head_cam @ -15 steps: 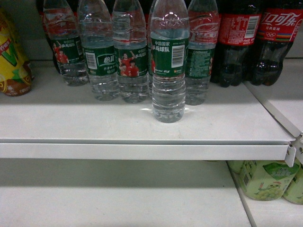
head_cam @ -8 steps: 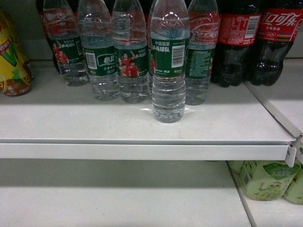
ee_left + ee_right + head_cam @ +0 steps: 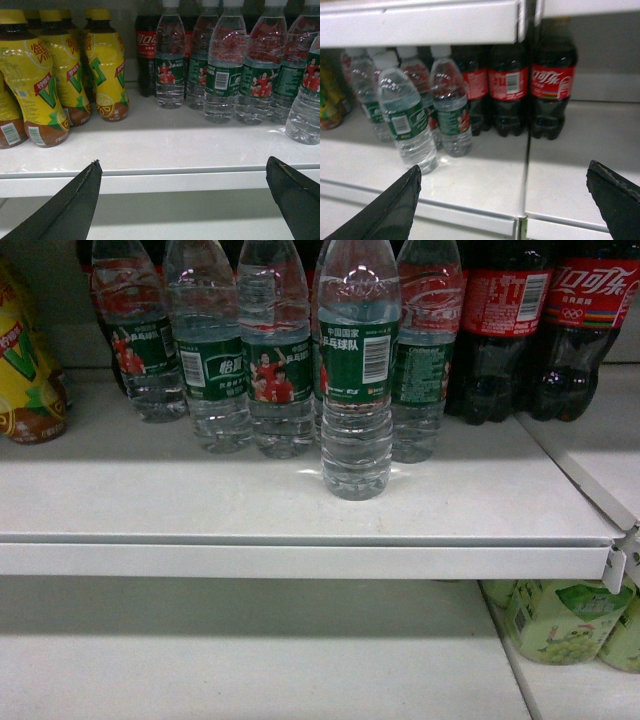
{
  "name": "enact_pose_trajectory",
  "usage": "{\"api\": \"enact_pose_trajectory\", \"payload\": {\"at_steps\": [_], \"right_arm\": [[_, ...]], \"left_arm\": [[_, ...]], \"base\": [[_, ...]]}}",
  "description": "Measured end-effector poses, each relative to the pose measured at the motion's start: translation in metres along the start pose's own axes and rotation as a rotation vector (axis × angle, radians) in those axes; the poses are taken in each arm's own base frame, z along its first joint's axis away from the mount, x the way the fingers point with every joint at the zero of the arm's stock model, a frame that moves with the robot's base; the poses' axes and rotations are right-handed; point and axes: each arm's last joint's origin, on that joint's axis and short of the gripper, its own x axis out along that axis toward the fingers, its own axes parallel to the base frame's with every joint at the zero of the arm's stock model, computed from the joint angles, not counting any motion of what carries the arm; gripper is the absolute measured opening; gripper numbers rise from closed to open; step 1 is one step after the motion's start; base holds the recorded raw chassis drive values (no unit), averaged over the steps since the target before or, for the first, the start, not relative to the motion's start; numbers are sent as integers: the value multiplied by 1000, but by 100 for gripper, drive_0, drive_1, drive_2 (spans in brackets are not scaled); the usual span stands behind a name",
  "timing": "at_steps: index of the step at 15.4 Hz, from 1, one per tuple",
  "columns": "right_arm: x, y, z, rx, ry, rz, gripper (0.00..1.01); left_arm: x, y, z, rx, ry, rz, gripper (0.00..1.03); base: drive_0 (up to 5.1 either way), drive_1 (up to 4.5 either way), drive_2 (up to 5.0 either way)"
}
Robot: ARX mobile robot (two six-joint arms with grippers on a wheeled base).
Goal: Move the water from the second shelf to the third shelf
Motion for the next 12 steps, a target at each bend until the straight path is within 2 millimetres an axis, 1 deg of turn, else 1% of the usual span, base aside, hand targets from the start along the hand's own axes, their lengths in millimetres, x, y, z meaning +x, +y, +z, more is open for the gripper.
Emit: {"api": "enact_pose_trajectory", "payload": {"at_steps": [1,2,3,7,9,12], "right_arm": [[5,5,-9,-18,38,42,98],[14,12,-23,-37,96,101,98],[22,17,-32,-60,134,140,98],[54,43,-57,-114,216,265,98],[68,58,-62,-125,233,325,98],[88,86,-62,-136,255,436,98]], "left_arm": [[0,0,0,0,0,0,98],[0,0,0,0,0,0,98],[0,0,0,0,0,0,98],[0,0,0,0,0,0,98],[0,0,0,0,0,0,98],[0,0,0,0,0,0,98]], "base": [[0,0,0],[0,0,0],[0,0,0],[0,0,0],[0,0,0],[0,0,0]]}}
